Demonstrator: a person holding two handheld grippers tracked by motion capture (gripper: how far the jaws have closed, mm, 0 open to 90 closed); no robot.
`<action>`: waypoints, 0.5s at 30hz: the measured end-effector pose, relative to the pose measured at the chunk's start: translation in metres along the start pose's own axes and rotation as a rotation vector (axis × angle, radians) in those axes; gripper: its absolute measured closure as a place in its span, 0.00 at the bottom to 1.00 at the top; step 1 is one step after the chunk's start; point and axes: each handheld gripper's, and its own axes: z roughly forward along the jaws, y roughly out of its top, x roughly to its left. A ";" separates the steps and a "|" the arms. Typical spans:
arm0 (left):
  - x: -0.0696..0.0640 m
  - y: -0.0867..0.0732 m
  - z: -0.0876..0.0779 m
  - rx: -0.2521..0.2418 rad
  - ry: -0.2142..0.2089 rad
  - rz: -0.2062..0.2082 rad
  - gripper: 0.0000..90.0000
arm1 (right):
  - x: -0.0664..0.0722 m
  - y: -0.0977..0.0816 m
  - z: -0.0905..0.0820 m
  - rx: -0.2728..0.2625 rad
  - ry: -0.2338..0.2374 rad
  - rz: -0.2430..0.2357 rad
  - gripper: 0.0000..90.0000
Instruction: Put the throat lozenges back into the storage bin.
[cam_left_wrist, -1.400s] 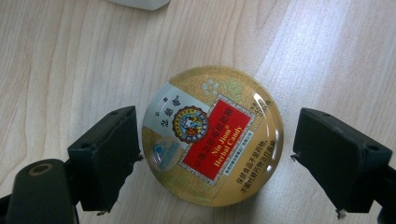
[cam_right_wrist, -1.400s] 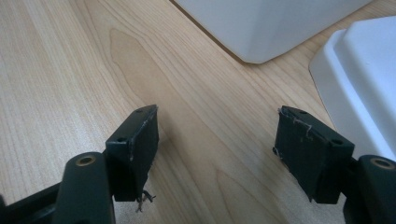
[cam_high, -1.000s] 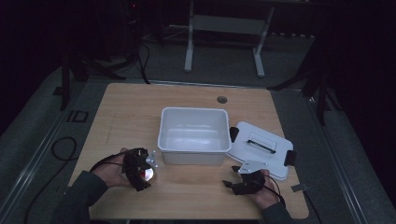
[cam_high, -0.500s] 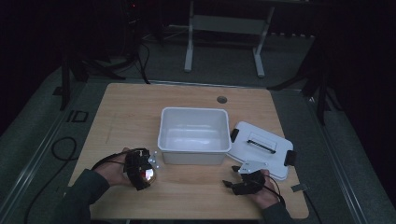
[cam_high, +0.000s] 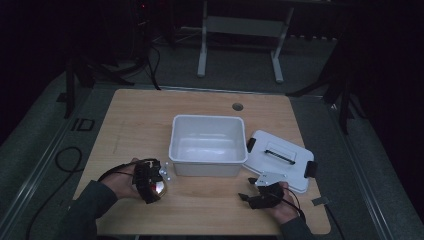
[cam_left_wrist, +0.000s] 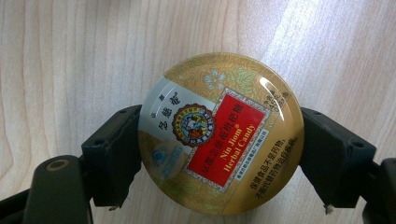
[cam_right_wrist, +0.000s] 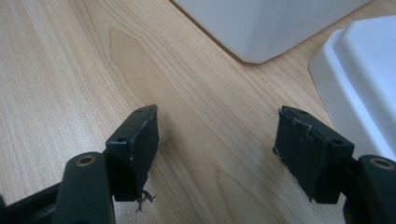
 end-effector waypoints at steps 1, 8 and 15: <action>0.000 -0.001 -0.001 -0.003 -0.005 -0.002 0.23 | 0.000 0.000 0.000 0.000 0.000 0.000 0.33; 0.001 -0.003 -0.005 -0.016 -0.011 -0.015 0.23 | 0.000 0.000 0.000 0.000 0.000 0.000 0.33; 0.003 -0.008 -0.012 -0.027 0.000 -0.038 0.23 | 0.000 0.000 0.000 0.000 0.000 0.000 0.33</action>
